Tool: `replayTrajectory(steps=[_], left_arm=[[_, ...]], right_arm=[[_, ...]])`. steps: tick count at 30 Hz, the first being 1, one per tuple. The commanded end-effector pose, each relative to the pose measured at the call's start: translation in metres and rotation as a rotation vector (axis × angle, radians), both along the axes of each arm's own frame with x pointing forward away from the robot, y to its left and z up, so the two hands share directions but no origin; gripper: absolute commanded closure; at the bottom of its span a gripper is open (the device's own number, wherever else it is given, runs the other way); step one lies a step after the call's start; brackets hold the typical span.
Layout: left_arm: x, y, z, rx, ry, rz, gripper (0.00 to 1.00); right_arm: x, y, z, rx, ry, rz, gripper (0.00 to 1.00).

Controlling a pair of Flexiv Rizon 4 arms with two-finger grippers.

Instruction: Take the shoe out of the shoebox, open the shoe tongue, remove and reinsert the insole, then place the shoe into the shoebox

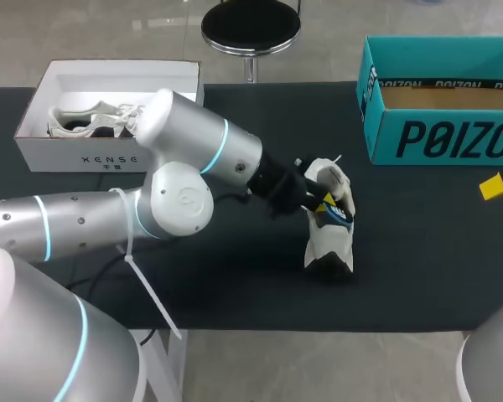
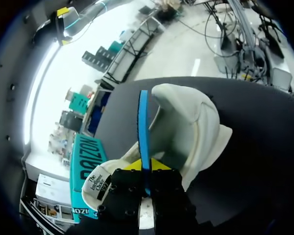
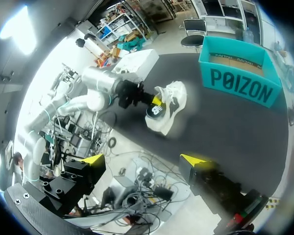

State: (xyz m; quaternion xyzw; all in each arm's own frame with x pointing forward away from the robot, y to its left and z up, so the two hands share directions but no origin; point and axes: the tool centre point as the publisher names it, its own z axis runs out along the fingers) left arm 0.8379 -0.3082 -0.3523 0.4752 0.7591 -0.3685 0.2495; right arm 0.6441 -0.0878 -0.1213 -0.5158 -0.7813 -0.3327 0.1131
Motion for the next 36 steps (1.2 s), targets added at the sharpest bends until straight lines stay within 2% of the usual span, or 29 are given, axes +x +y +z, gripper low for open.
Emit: replayTrajectory(steps=[1, 6, 7, 8, 9, 19, 28, 36], left_arm=[[0.012, -0.012, -0.008, 0.027, -0.009, 0.016, 1.0], [0.004, -0.014, -0.004, 0.018, 0.021, -0.005, 1.0], [0.0, -0.014, -0.003, 0.022, 0.027, -0.01, 0.87], [-0.003, -0.014, -0.002, 0.026, 0.034, -0.016, 0.36], [-0.006, -0.013, -0.001, 0.03, 0.039, -0.028, 0.0], [-0.03, -0.014, 0.027, 0.06, 0.004, -0.128, 0.0], [-0.021, -0.017, 0.056, 0.069, -0.028, -0.186, 0.0], [-0.019, -0.009, 0.072, 0.19, -0.058, -0.3, 0.0]], right_arm=[[-0.008, 0.0, -0.002, 0.0, -0.01, -0.011, 0.0], [-0.008, 0.0, -0.002, 0.0, -0.01, -0.011, 0.0], [-0.008, 0.0, -0.002, 0.0, -0.01, -0.011, 0.0], [-0.008, 0.0, -0.002, 0.0, -0.01, -0.011, 0.0], [-0.008, 0.0, -0.002, 0.0, -0.01, -0.011, 0.0], [-0.008, 0.0, -0.002, 0.0, -0.01, -0.011, 0.0], [-0.008, 0.0, -0.002, 0.0, -0.01, -0.011, 0.0], [-0.008, 0.0, -0.002, 0.0, -0.01, -0.011, 0.0]])
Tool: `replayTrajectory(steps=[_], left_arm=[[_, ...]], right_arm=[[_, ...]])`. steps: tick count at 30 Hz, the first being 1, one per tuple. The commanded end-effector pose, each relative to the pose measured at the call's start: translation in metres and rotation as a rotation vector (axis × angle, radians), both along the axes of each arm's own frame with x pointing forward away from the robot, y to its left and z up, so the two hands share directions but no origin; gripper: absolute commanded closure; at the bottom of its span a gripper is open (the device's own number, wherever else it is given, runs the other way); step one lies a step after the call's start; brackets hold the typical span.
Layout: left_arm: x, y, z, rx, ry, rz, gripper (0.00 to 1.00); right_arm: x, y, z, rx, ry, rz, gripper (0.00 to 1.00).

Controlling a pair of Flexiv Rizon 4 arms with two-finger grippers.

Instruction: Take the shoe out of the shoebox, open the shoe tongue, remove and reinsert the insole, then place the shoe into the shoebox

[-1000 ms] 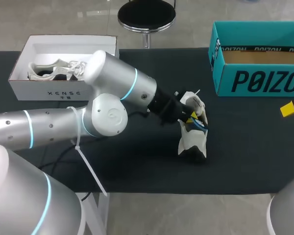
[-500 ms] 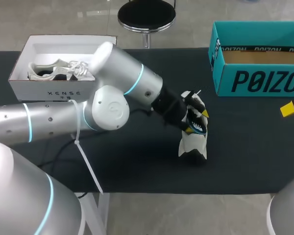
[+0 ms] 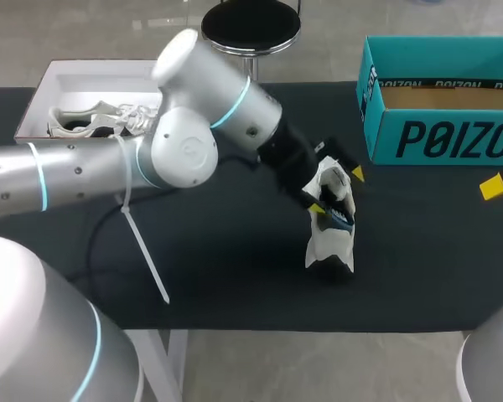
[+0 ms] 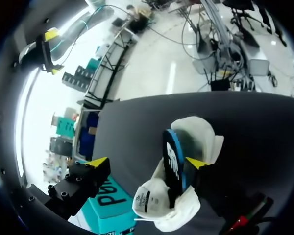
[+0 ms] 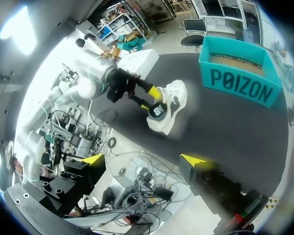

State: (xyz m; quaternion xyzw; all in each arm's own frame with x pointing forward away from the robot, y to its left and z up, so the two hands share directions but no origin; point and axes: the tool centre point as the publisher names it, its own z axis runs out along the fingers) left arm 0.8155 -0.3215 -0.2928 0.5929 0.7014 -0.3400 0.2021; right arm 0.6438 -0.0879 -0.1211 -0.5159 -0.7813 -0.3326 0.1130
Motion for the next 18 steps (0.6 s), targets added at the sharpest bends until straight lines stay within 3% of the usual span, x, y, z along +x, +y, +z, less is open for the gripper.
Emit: replayTrajectory(steps=[1, 7, 8, 10, 18], left_arm=[[0.004, 0.006, 0.013, 0.108, -0.013, -0.056, 0.0], [0.002, 0.01, 0.01, 0.219, -0.074, -0.085, 0.0], [0.002, 0.008, 0.008, 0.248, -0.08, -0.084, 0.05], [0.0, 0.005, 0.005, 0.311, -0.116, -0.1, 1.0], [-0.011, -0.002, -0.005, 0.508, -0.21, -0.211, 1.0]], right_arm=[[-0.008, 0.0, -0.003, 0.001, -0.01, -0.011, 0.0], [-0.008, 0.0, -0.003, 0.001, -0.01, -0.011, 0.0], [-0.008, 0.0, -0.003, 0.001, -0.01, -0.011, 0.0], [-0.008, 0.0, -0.003, 0.001, -0.01, -0.011, 0.0], [-0.008, 0.0, -0.003, 0.001, -0.01, -0.011, 0.0]])
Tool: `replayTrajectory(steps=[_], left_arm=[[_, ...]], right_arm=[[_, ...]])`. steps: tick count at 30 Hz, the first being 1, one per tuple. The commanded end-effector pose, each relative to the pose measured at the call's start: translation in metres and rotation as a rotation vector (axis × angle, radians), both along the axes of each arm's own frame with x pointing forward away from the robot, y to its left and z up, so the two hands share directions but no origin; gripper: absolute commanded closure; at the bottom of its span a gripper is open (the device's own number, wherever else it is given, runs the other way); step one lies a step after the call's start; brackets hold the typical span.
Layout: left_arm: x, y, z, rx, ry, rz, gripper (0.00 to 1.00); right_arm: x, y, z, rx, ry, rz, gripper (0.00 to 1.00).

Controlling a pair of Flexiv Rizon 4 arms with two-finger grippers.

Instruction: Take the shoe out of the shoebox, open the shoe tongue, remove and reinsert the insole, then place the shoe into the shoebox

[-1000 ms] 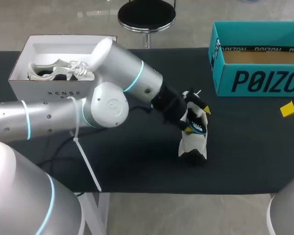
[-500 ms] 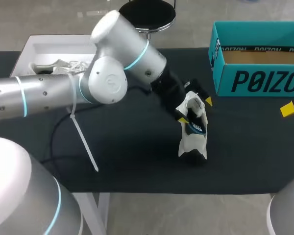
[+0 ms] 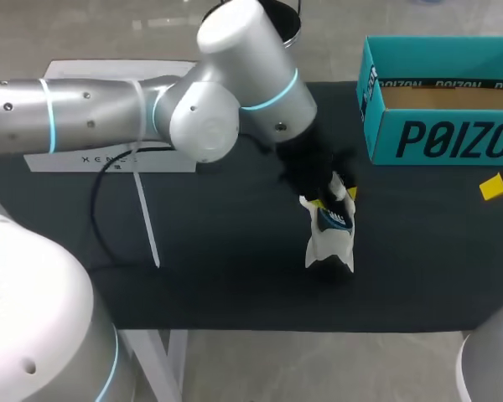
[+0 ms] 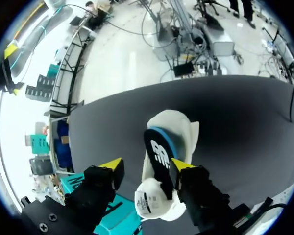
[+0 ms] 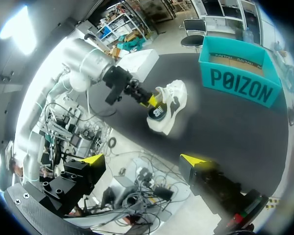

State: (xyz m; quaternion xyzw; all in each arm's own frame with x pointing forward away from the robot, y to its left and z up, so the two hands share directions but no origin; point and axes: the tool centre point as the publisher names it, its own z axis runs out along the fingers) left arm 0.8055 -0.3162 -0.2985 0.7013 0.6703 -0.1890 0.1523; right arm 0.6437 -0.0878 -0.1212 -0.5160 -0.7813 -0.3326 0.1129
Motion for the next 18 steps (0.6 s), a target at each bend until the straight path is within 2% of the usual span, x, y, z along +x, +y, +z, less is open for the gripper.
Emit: replayTrajectory(steps=[1, 18], left_arm=[[-0.003, -0.006, 0.0, 0.224, -0.021, -0.036, 1.0], [-0.033, 0.004, -0.016, 0.293, 0.04, -0.014, 1.0]], right_arm=[[-0.008, 0.0, -0.003, 0.001, -0.01, -0.01, 0.0], [-0.008, 0.0, -0.003, 0.001, -0.01, -0.01, 0.0]])
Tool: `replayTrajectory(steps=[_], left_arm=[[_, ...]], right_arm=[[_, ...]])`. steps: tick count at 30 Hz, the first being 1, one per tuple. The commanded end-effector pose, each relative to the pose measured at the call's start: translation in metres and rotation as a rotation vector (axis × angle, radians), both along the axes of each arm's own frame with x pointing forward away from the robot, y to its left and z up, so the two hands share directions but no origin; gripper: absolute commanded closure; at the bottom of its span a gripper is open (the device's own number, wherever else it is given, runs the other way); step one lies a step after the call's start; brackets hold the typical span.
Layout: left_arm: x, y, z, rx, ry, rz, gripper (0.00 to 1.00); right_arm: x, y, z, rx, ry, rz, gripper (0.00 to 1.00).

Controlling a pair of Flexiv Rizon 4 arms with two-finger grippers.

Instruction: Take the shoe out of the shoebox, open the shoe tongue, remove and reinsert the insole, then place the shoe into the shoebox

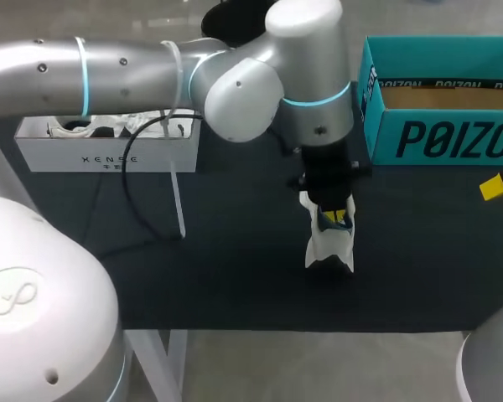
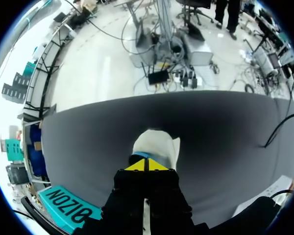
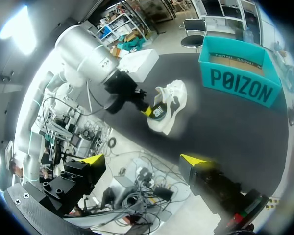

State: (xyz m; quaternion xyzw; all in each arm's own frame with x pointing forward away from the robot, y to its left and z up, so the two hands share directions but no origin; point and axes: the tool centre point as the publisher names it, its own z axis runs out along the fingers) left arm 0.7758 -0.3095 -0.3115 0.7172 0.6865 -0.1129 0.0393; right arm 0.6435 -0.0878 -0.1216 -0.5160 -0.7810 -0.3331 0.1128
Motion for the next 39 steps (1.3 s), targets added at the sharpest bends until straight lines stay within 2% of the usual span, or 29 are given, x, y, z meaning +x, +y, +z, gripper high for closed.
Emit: replayTrajectory(steps=[1, 11, 18, 26, 39], left_arm=[[-0.004, -0.004, -0.004, 0.022, -0.003, 0.006, 1.0], [-0.011, -0.001, -0.018, 0.037, 0.028, 0.025, 1.0], [0.001, -0.005, -0.027, 0.029, 0.019, 0.07, 1.0], [0.014, -0.009, -0.024, 0.008, 0.006, 0.11, 1.0], [-0.009, -0.006, -0.042, 0.01, 0.056, 0.071, 1.0]], right_arm=[[-0.007, 0.0, -0.002, 0.0, -0.01, -0.01, 0.0], [-0.007, 0.0, -0.002, 0.0, -0.01, -0.01, 0.0], [-0.007, 0.0, -0.002, 0.0, -0.01, -0.01, 0.0], [-0.007, 0.0, -0.002, 0.0, -0.01, -0.01, 0.0], [-0.007, 0.0, -0.002, 0.0, -0.01, -0.01, 0.0]])
